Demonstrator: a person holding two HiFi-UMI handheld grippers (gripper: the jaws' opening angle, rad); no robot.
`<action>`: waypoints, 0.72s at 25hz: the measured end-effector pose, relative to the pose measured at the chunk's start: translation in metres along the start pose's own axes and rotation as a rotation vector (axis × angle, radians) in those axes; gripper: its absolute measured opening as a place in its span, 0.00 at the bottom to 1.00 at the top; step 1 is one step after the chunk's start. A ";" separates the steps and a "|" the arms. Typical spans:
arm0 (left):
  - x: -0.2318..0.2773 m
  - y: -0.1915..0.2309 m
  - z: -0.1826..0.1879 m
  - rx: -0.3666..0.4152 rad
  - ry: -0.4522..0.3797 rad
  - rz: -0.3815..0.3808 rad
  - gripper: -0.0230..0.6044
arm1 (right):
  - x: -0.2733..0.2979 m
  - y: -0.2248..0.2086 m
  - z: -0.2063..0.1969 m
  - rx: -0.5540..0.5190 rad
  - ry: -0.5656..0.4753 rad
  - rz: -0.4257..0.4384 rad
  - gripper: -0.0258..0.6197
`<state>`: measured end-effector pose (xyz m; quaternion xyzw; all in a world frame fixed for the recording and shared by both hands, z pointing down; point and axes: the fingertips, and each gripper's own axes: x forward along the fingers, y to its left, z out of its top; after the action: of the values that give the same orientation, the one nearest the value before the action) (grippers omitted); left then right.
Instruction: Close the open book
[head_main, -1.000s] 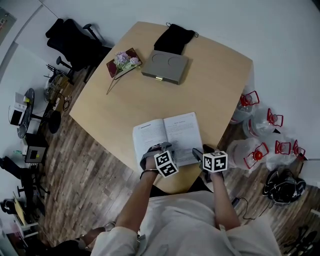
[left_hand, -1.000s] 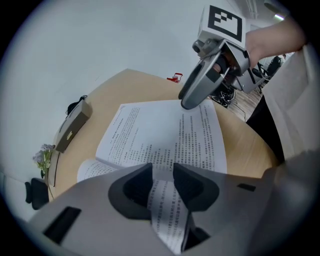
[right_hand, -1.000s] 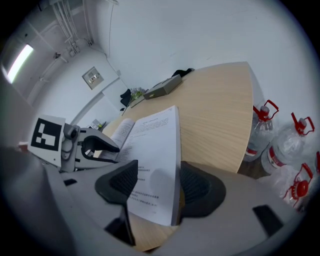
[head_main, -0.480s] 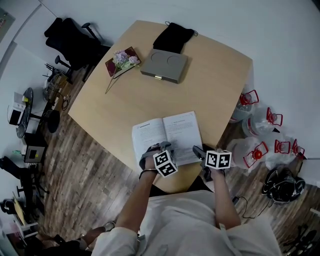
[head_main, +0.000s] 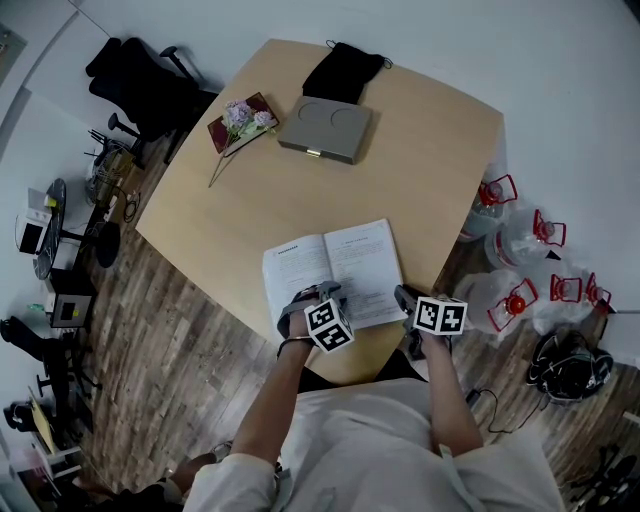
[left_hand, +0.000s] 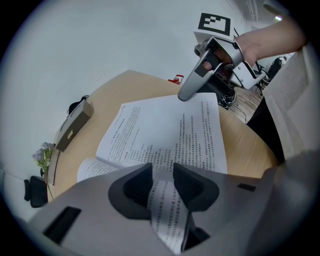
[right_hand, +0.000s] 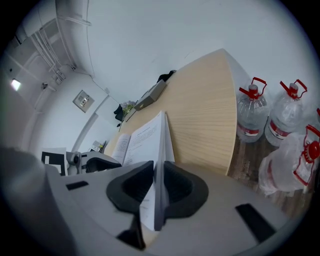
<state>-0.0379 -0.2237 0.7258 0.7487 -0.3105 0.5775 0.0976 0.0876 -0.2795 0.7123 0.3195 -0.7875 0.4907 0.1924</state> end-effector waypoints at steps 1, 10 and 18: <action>0.000 0.000 0.000 0.000 0.001 0.002 0.26 | -0.001 0.001 0.000 -0.001 0.002 0.005 0.15; -0.001 -0.001 0.001 -0.015 -0.032 -0.003 0.26 | -0.010 0.019 0.008 -0.007 -0.027 0.047 0.13; -0.026 0.006 -0.001 -0.228 -0.188 0.045 0.26 | -0.017 0.036 0.011 -0.032 -0.041 0.023 0.13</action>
<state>-0.0453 -0.2187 0.7009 0.7765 -0.3986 0.4677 0.1394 0.0753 -0.2728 0.6733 0.3172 -0.8025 0.4738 0.1757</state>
